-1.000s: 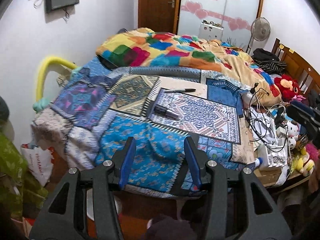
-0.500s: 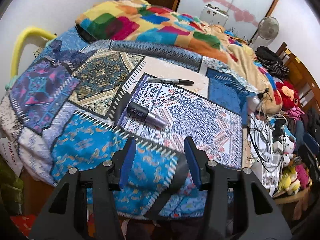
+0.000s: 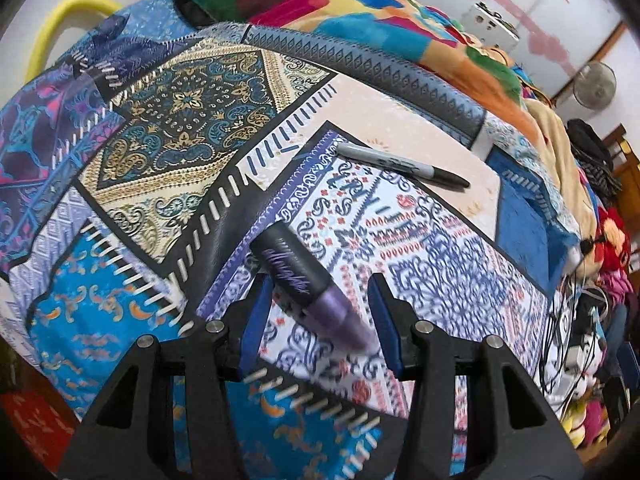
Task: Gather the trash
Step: 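Grasp the purple cylinder with the left gripper while the right gripper grasps the black Sharpie marker, then carry the purple cylinder and Sharpie marker with both grippers over the trash bin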
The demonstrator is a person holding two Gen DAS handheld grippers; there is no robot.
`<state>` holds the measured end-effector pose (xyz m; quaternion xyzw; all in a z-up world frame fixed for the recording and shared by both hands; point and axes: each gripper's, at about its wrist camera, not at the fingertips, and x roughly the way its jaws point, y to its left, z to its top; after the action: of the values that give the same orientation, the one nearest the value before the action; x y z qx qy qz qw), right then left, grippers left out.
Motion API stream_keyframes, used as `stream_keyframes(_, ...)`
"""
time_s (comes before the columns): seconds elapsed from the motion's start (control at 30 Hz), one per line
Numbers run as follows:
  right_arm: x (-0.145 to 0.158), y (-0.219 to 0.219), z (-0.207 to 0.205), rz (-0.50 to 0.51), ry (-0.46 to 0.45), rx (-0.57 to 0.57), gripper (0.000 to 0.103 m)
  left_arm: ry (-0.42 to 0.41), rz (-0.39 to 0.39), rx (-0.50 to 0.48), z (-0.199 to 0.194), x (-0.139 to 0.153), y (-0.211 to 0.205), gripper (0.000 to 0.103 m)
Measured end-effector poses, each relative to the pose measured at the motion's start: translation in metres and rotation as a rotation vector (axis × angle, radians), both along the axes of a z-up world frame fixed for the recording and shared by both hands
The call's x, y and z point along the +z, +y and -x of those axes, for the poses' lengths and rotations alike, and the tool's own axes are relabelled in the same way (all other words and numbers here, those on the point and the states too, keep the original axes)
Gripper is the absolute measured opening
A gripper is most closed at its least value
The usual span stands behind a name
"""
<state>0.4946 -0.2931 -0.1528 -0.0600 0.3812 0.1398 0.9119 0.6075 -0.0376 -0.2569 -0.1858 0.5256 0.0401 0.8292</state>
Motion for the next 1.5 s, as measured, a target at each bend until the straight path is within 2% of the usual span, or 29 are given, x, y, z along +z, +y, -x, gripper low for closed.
stream_keyframes(0.07, -0.003, 0.004, -0.008, -0.005, 0.002, 0.017, 0.072, 0.003, 0.013, 0.003, -0.003, -0.006, -0.001, 0.047)
stream_keyframes(0.1, -0.004, 0.006, -0.013, -0.011, 0.005, 0.031, 0.072, -0.021, -0.018, 0.007, -0.003, -0.006, -0.004, 0.038)
stream_keyframes(0.17, -0.006, 0.012, -0.023, -0.023, 0.011, 0.062, 0.072, -0.028, -0.056, -0.018, -0.006, -0.007, -0.009, 0.029)
stream_keyframes(0.37, -0.016, 0.040, -0.070, -0.066, 0.072, 0.200, 0.072, -0.091, -0.118, -0.091, 0.000, -0.002, -0.012, 0.027)
stream_keyframes(0.63, -0.043, 0.098, -0.131, -0.046, 0.147, 0.342, 0.072, -0.220, -0.189, -0.097, 0.021, 0.036, 0.015, 0.027)
stream_keyframes(0.7, -0.053, 0.114, -0.143, -0.030, 0.169, 0.358, 0.072, -0.235, -0.178, -0.087, 0.023, 0.042, 0.025, 0.027)
stream_keyframes(0.8, -0.065, 0.135, -0.157, 0.041, 0.128, 0.326, 0.072, -0.237, -0.153, -0.081, 0.026, 0.044, 0.036, 0.027)
stream_keyframes(0.87, -0.073, 0.145, -0.164, 0.069, 0.132, 0.325, 0.072, -0.239, -0.151, -0.087, 0.028, 0.044, 0.040, 0.027)
stream_keyframes(1.07, -0.086, 0.152, -0.169, 0.025, 0.222, 0.370, 0.070, -0.235, -0.150, -0.107, 0.035, 0.039, 0.039, 0.027)
stream_keyframes(1.17, -0.087, 0.156, -0.161, 0.106, 0.189, 0.362, 0.059, -0.231, -0.160, -0.114, 0.037, 0.037, 0.037, 0.027)
stream_keyframes(1.2, -0.086, 0.156, -0.159, 0.099, 0.192, 0.365, 0.050, -0.230, -0.158, -0.115, 0.039, 0.037, 0.036, 0.027)
stream_keyframes(1.23, -0.085, 0.156, -0.158, 0.091, 0.197, 0.366, 0.031, -0.228, -0.153, -0.118, 0.040, 0.037, 0.035, 0.027)
stream_keyframes(1.3, -0.083, 0.155, -0.154, 0.063, 0.225, 0.373, 0.011, -0.224, -0.154, -0.123, 0.044, 0.037, 0.032, 0.026)
stream_keyframes(1.5, -0.077, 0.160, -0.125, 0.072, 0.215, 0.346, 0.011, -0.234, -0.167, -0.139, 0.059, 0.055, 0.026, 0.025)
